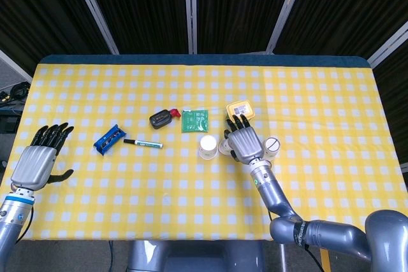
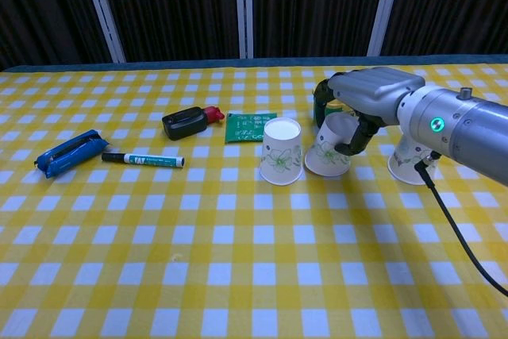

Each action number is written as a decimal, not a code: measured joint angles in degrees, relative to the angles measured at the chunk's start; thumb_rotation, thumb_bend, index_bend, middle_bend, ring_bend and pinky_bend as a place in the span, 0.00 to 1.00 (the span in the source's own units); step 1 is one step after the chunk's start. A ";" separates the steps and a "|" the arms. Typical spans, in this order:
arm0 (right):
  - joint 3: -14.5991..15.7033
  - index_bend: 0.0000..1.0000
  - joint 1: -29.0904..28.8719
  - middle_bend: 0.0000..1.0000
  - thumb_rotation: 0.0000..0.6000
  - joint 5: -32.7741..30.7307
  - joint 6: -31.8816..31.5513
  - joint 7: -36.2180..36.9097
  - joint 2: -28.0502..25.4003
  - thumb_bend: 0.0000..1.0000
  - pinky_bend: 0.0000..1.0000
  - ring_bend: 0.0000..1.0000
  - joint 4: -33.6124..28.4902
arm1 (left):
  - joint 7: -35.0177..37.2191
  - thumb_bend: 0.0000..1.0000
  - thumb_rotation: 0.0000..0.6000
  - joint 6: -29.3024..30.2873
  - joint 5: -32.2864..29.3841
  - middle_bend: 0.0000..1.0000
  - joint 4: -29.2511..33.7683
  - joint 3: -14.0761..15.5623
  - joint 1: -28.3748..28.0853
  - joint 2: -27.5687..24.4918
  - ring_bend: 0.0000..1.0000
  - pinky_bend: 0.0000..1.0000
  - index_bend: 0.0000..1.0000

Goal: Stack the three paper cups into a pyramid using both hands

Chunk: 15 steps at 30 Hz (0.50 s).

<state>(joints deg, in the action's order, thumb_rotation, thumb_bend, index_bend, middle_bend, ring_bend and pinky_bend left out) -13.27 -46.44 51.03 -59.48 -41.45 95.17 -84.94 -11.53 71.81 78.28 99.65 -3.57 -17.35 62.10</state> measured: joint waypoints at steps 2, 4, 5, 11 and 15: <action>0.26 0.51 -0.10 0.12 1.00 -0.13 -0.06 -0.16 0.16 0.25 0.01 0.00 0.03 | 0.07 0.20 1.00 0.01 0.08 0.00 0.09 0.02 0.00 -0.07 0.00 0.00 0.00; 0.42 0.51 -0.18 0.12 1.00 -0.15 -0.17 -0.27 0.26 0.25 0.01 0.00 -0.07 | 0.19 0.20 1.00 0.06 0.10 0.00 0.13 0.02 0.04 -0.15 0.00 0.00 0.00; 0.49 0.50 -0.20 0.11 1.00 -0.16 -0.25 -0.30 0.30 0.24 0.01 0.00 -0.18 | 0.25 0.20 1.00 0.08 0.07 0.00 0.13 0.01 0.06 -0.17 0.00 0.00 0.00; 1.21 0.25 -0.14 0.00 1.00 -0.04 -1.02 -0.58 0.61 0.19 0.00 0.00 -1.01 | 0.59 0.20 1.00 0.25 0.10 0.00 -0.16 -0.11 0.08 -0.06 0.00 0.00 0.00; 1.20 0.13 -0.13 0.00 1.00 -0.39 -1.79 -1.18 0.65 0.17 0.00 0.00 -0.95 | 0.73 0.20 1.00 0.39 -0.04 0.00 -0.26 -0.19 0.15 -0.05 0.00 0.00 0.00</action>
<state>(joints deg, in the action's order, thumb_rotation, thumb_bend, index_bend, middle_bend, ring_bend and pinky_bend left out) -12.07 -46.57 50.64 -61.27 -42.63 95.82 -85.89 -10.80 72.20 78.23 99.39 -3.76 -17.20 62.06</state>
